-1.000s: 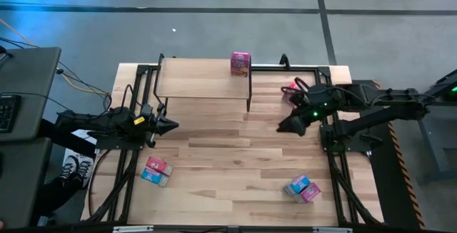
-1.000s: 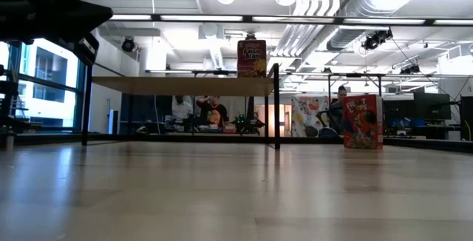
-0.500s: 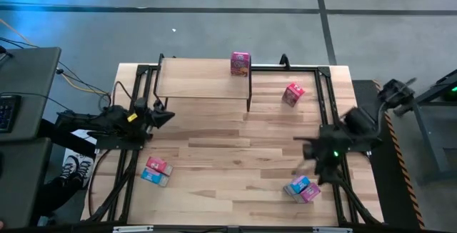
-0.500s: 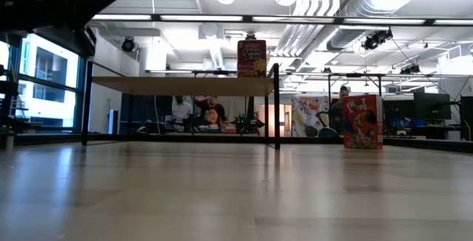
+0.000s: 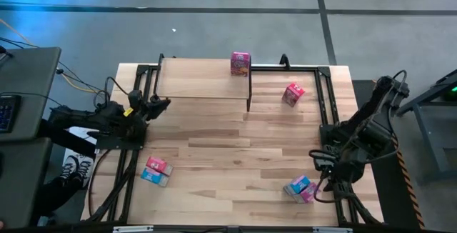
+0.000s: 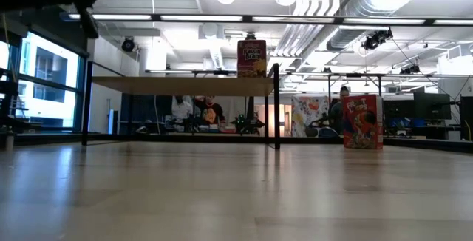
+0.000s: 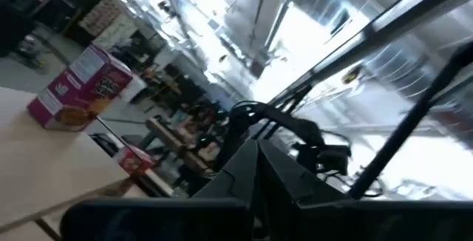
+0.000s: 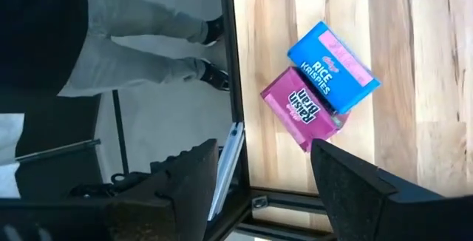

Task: Stack cereal on shelf
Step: Put the purple cereal box on the shelf

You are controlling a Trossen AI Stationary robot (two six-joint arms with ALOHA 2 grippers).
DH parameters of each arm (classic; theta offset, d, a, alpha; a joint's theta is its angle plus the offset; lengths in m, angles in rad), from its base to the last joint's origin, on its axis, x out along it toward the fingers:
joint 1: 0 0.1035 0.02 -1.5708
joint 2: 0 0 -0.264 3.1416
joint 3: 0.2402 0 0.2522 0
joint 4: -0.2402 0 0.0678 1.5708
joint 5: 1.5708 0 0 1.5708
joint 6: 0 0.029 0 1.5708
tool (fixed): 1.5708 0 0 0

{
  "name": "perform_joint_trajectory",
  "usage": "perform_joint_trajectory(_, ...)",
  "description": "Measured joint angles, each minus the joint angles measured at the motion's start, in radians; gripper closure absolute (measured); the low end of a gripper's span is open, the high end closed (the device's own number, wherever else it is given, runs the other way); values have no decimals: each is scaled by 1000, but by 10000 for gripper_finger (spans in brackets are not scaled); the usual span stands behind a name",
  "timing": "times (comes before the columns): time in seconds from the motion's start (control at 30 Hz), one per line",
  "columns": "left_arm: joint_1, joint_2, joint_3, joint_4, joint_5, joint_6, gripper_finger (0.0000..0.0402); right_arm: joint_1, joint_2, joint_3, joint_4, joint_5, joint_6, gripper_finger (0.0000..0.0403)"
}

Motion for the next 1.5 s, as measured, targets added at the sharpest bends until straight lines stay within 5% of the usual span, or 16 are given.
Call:
perform_joint_trajectory(0.3,44,275,268,-228,-20,82,285,0,28,0,42,-14,48,189)
perform_joint_trajectory(0.57,70,355,313,-235,-24,91,215,45,151,0,147,-134,-9,156)
perform_joint_trajectory(0.87,69,365,313,-234,-24,92,207,55,206,-1,63,84,-275,121)
perform_joint_trajectory(1.13,69,365,313,-233,-24,91,207,57,312,-1,23,70,-429,120)
perform_joint_trajectory(1.5,69,365,313,-238,-23,92,207,120,347,-37,3,75,-403,120)
